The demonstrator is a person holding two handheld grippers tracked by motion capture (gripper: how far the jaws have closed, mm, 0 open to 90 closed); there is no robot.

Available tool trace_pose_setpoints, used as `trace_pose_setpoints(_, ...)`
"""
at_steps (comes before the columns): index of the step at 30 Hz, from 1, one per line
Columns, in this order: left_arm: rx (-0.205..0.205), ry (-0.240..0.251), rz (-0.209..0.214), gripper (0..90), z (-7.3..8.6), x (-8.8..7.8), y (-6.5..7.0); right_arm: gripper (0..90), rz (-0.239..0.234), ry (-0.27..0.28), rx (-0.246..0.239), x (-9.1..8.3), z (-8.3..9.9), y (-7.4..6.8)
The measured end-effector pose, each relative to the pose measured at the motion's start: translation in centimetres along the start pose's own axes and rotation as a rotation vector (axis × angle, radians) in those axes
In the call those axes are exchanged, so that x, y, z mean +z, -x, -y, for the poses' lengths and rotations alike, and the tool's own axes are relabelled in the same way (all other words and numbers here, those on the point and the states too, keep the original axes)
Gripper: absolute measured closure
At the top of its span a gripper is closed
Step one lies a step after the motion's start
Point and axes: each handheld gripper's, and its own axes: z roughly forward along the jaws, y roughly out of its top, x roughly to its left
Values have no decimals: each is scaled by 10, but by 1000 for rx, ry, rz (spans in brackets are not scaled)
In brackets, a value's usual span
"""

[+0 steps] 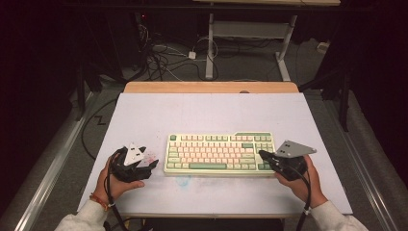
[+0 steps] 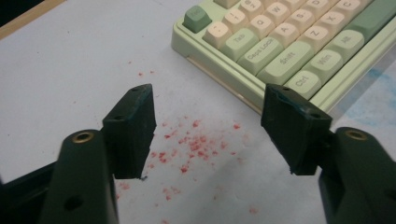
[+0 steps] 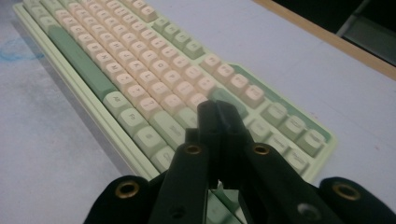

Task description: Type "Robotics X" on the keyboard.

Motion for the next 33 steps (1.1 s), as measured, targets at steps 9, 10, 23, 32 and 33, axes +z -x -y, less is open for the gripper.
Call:
trace_pose_setpoints(9,30,31,13,306,-11,0,2,900,-40,-81,-31,31,1,-7)
trace_pose_setpoints(10,33,33,14,312,-12,0,2,900,-44,-89,-32,33,1,-8)
trace_pose_setpoints(23,63,27,111,599,-35,11,12,900,-47,-119,-31,42,9,-9)
trace_pose_setpoints(32,128,4,178,876,-62,30,26,900,-37,-104,-21,41,12,-11)
trace_pose_setpoints(33,137,2,181,876,-65,33,28,900,-35,-104,-22,41,12,-11)
